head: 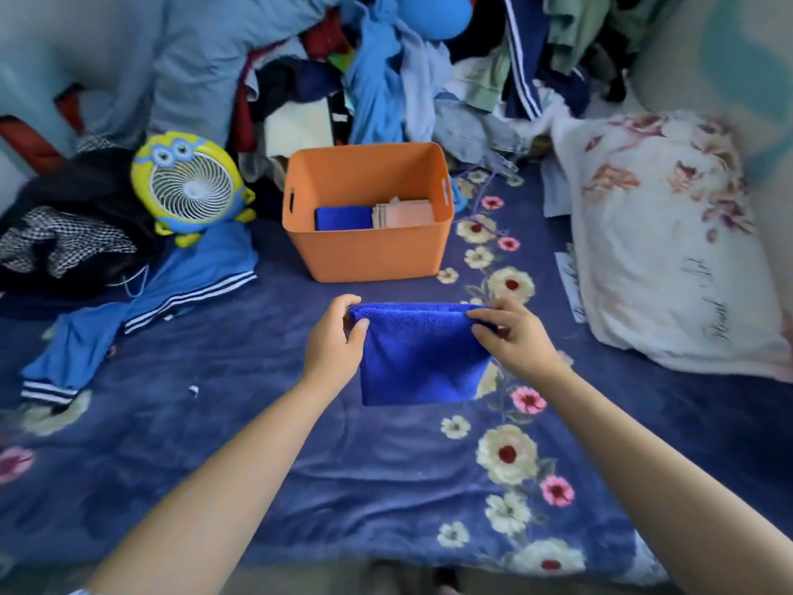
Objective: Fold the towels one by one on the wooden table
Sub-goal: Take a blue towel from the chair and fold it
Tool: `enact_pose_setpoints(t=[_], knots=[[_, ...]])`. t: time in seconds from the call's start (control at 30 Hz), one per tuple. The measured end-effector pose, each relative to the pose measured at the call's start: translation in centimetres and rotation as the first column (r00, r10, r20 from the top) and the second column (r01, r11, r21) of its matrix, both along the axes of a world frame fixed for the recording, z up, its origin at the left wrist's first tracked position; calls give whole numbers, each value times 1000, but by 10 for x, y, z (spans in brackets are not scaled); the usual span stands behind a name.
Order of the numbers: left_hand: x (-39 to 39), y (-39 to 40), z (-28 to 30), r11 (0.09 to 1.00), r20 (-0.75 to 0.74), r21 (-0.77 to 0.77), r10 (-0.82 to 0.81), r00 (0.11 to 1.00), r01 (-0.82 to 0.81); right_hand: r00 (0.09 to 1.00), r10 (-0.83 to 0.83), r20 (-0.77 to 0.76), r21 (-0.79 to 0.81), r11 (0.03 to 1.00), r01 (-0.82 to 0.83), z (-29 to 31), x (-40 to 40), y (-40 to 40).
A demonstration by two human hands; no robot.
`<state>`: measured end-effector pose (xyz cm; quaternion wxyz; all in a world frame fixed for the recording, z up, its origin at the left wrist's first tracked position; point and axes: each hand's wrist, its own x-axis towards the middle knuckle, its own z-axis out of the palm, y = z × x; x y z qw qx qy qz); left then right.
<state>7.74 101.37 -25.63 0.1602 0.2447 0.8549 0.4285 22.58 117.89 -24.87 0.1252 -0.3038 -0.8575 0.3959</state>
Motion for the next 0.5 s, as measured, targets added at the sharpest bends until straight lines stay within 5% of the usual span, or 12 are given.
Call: enact_pose_setpoints(t=[0.17,0.5], knots=[[-45,10,-11,995,35,-42,95,995,-94,975,132,177,-11,991,-132,-15,-56,15],[-160,84,0,976,-21,-70,204,979,-205,955,287,71,53,955,-291,7,-186,100]])
